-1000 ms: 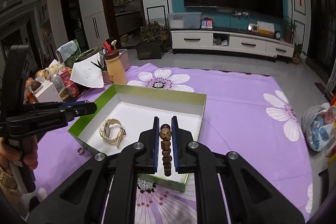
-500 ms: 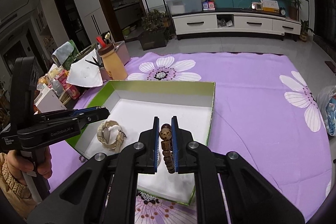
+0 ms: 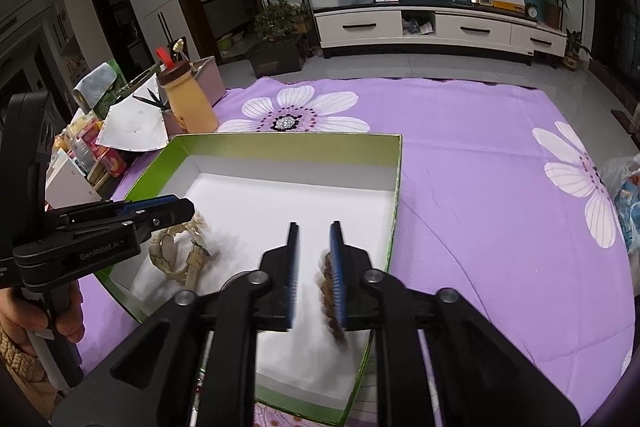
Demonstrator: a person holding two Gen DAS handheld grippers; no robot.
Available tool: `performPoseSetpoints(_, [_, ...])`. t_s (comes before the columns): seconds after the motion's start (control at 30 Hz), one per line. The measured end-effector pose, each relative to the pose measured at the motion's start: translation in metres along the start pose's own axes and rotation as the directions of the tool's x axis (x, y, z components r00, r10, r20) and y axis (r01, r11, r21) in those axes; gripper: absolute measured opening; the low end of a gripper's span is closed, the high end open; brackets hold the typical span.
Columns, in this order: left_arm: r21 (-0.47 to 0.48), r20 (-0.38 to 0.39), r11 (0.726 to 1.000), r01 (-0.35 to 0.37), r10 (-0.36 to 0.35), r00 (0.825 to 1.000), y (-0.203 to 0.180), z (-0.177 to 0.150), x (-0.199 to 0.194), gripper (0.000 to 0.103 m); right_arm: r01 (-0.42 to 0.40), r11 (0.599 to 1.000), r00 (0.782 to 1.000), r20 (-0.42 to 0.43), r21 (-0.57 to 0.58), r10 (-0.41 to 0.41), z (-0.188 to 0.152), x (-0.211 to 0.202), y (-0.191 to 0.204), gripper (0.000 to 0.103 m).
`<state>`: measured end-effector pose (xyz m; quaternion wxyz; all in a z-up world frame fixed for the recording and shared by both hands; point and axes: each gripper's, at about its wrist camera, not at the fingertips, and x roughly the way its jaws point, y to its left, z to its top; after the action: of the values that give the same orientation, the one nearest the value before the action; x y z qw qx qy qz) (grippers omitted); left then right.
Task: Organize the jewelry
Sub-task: 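Carry the brooch and bead bracelet into the green box and open both tools, then withdraw both tools from the box toward the remaining jewelry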
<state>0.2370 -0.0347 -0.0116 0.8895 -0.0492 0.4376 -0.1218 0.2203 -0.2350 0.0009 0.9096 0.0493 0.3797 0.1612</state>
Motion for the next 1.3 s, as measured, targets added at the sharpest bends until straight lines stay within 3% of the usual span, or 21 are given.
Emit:
performPoseSetpoints(0.03, [0.002,0.001,1.0,-0.003,0.003,1.0,0.0,0.0,0.0,0.034,-0.003,1.0,1.0,-0.002,0.012,0.003,0.0,0.0,-0.002,0.029])
performPoseSetpoints(0.07, [0.002,0.003,1.0,-0.003,0.003,1.0,-0.001,0.0,0.0,0.037,-0.002,1.0,1.0,0.003,0.019,0.001,-0.001,-0.001,-0.003,0.03])
performPoseSetpoints(0.13, [0.001,0.006,1.0,-0.001,0.001,1.0,0.0,0.0,-0.001,0.051,-0.004,1.0,1.0,0.011,0.028,0.004,-0.002,-0.005,-0.005,0.03])
performPoseSetpoints(0.43, [-0.005,0.042,1.0,0.006,-0.006,0.999,0.006,-0.004,-0.023,0.07,-0.03,0.999,0.998,0.065,0.035,0.028,-0.01,-0.038,-0.006,0.03])
performPoseSetpoints(0.83, [-0.009,0.088,0.999,0.046,-0.045,0.995,0.016,-0.044,-0.078,0.071,-0.1,0.994,0.994,0.052,0.038,0.098,-0.047,-0.075,0.008,0.03])
performPoseSetpoints(1.3, [-0.019,0.034,0.999,0.049,-0.049,0.998,0.028,-0.106,-0.109,0.071,-0.141,0.989,0.99,-0.004,0.037,0.142,-0.075,-0.088,0.032,0.03])
